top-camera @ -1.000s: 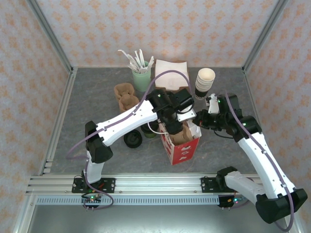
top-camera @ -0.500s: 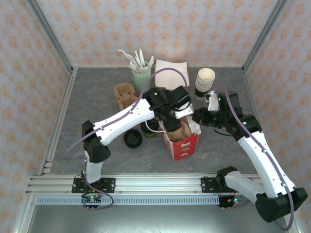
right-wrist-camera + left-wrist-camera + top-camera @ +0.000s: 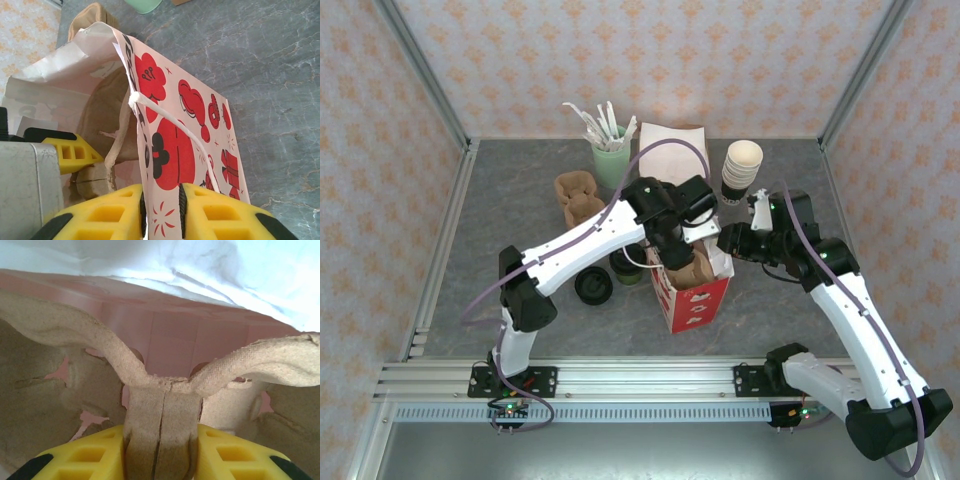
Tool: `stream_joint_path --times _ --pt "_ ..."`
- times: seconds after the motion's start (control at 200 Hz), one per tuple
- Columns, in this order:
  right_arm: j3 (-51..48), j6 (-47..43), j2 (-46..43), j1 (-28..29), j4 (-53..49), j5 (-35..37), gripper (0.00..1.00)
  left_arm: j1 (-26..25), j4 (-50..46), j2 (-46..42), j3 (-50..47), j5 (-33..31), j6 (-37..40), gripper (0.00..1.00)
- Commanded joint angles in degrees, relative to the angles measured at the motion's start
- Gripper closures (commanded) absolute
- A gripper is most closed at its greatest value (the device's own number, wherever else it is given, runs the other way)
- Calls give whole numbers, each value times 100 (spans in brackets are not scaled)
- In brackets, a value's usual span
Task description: Pack the takeout coffee
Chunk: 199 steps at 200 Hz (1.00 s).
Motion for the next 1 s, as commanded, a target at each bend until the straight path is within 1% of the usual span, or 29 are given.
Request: stream_joint_path --times 0.0,0.16,0.375,0.535,0.566,0.651,0.761,0.891,0.991 --pt "231 -46 -199 96 392 -596 74 -22 -153 478 148 -204 -21 65" --pt "257 -52 -285 94 400 -833 71 -40 -290 688 336 -219 69 65" --pt "350 -73 -350 96 408 -1217 63 -28 -373 881 458 -238 68 65" --pt "282 -30 -402 94 401 -1231 63 -22 -307 882 472 -157 17 65" --pt "264 -37 -411 96 393 -1221 64 -23 -279 876 470 -139 8 65" --pt "261 -71 -420 96 345 -1189 75 -3 -224 853 475 -101 15 65" --pt "429 -207 -447 92 46 -787 90 50 -251 828 451 -88 55 65" --pt "697 -384 -447 92 -295 -420 98 125 -255 762 349 -99 93 66" --pt "819 -443 -442 96 -426 -267 100 140 -222 723 265 -123 121 66"
